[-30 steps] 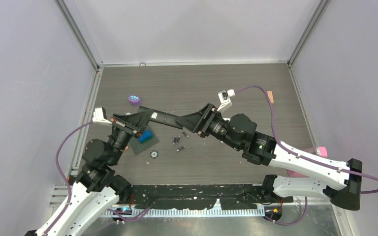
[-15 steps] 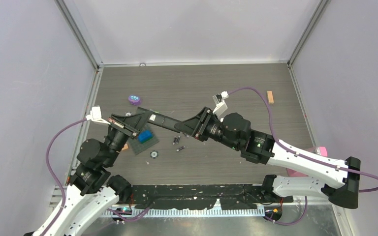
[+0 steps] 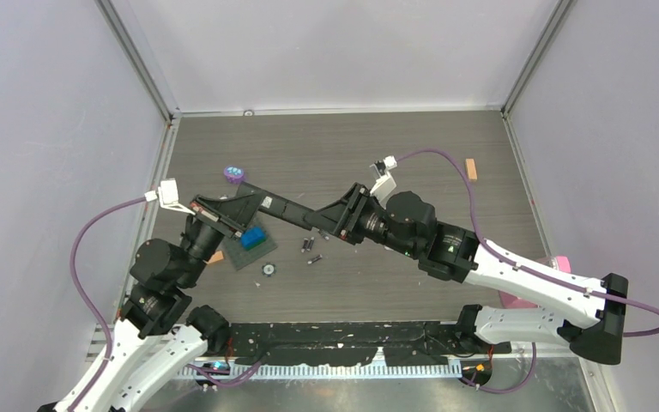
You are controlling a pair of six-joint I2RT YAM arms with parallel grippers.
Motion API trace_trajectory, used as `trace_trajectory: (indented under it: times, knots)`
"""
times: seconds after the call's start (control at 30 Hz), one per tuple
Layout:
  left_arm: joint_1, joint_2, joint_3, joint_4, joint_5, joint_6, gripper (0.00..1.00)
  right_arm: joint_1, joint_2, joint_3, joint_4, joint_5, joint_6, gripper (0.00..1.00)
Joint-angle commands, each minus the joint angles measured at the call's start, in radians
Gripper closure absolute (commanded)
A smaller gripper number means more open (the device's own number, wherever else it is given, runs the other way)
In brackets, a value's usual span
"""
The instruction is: Load the batteries into the remote control
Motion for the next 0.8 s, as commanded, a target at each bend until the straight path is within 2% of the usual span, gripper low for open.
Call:
trace_trajectory:
  times: [0.0,0.13,0.27,0.43,0.6,0.77]
  knots:
    - [0.009,0.01,0.015,0.052,-0.019,0.12,1.0,-0.016,0.002,0.03,-0.037,0.01,0.006,0.6]
    - [0.008,0.01,0.008,0.084,-0.016,0.125,1.0,-0.032,0.002,0.011,-0.026,-0.011,0.025,0.57]
    - [0.008,0.016,0.003,0.093,-0.012,0.119,1.0,-0.044,0.006,-0.023,0.042,-0.046,0.048,0.59]
    - [0.008,0.051,-0.007,0.081,-0.078,0.122,1.0,-0.073,0.036,-0.042,0.058,-0.042,0.035,0.59]
    - [0.007,0.069,-0.032,0.015,-0.152,0.181,1.0,-0.089,0.011,-0.121,0.033,0.008,-0.034,0.58]
    - [0.009,0.047,-0.053,-0.055,-0.208,0.197,1.0,-0.085,-0.031,-0.195,-0.007,0.011,-0.157,0.51]
